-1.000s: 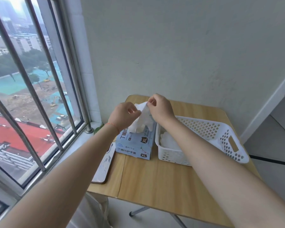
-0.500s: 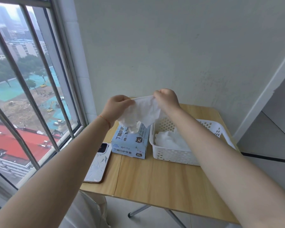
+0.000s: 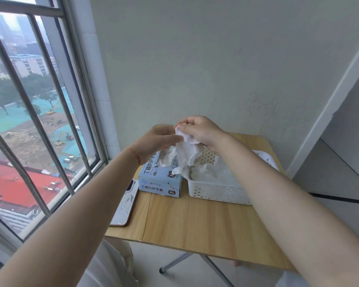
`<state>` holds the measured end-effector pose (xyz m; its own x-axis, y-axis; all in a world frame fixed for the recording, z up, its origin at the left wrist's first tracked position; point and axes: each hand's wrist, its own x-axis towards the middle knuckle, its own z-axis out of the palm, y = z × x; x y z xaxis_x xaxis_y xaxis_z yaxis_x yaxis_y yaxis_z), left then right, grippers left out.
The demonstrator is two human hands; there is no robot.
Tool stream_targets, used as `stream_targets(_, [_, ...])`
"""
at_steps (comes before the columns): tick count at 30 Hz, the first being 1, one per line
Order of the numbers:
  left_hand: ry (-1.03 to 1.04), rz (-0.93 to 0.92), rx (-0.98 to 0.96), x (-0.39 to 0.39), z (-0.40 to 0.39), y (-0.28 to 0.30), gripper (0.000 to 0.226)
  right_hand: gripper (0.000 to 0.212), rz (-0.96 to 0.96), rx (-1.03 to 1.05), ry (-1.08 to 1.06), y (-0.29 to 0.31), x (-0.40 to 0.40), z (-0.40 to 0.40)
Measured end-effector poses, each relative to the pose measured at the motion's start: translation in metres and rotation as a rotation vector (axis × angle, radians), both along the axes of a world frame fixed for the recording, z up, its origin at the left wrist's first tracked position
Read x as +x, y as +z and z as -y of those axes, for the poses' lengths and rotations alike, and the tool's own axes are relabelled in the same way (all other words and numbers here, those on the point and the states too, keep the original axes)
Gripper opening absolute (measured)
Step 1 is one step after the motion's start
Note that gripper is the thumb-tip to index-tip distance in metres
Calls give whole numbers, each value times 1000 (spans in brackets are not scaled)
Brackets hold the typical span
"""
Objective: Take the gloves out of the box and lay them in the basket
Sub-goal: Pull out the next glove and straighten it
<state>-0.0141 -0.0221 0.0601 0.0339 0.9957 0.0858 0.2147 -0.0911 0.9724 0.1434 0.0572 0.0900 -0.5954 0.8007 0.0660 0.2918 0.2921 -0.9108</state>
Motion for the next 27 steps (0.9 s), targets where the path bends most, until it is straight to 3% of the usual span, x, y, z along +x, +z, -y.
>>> stream_targets(3, [186,18,-4,3,-3,-2,11,19,49,-59,47,2,5,3])
stream_targets(6, [331,148,-37,-6,-1,-5,9,26,165,-190,83,4,18,2])
stream_targets(10, [450,242,-104,-10,5,-8,11,10,95,-241,43,6,23,0])
stream_targets(13, [248,343,-243,-16,12,-7,36,11,-131,-292,9,12,18,3])
stream_targets(16, [113,229,-282,-13,15,-2,72,22,-205,-306,71,21,12,11])
stream_targets(18, [173,138,-198,-8,14,0,69,25,-140,-255,86,24,6,19])
stream_targets(23, [-36,274,-45,-5,15,1,30,17,91,-52,-2,26,-5,28])
stream_targets(27, [-41,189,-95,-3,19,-6,55,11,173,60,-72,27,-9,32])
